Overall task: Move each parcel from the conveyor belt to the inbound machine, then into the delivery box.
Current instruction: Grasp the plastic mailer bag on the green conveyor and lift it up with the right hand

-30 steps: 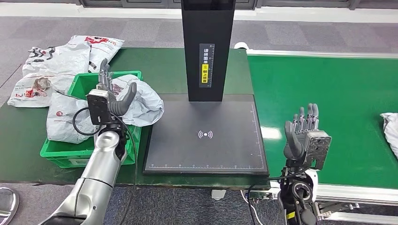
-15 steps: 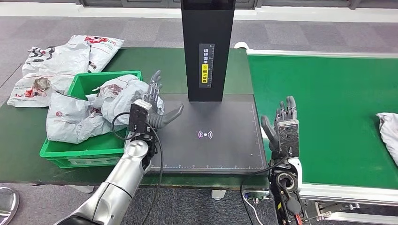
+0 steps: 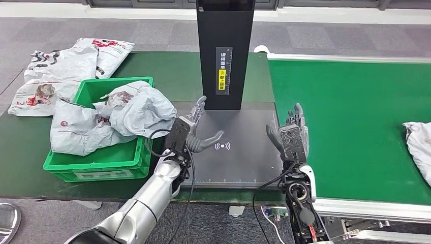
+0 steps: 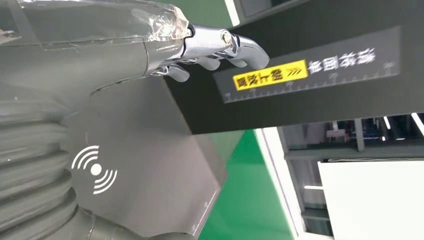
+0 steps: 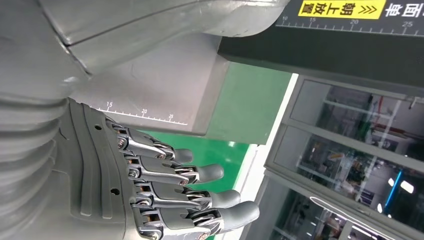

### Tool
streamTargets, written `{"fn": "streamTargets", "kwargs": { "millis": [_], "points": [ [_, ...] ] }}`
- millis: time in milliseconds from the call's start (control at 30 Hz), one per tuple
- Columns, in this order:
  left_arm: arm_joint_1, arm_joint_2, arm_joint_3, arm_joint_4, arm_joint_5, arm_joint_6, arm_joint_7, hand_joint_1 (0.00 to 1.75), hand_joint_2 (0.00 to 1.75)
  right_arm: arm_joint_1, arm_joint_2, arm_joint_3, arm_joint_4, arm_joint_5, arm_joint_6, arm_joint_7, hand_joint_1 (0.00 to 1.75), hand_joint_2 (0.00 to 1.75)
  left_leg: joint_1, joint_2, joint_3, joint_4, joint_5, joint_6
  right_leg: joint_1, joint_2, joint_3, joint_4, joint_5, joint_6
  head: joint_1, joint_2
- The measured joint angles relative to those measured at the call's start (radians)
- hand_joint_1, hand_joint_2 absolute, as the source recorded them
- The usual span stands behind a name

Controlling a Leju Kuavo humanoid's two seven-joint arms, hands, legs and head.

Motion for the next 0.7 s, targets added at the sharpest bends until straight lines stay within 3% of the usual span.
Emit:
{"fn": "streamTargets", "kwargs": {
  "millis": [700],
  "points": [
    [-0.022,-0.012,0.000,0.115,-0.004,0.081,0.003,0.00,1.75,0.015,0.000,0.000,0.034,0.021,-0.023,-0.008,0.00,1.75,0.000,0.000,0.000,0.000,0.000,0.000,0.000,0.000,-0.001,0.000,0.000,0.000,0.000,0.000]
  ]
}}
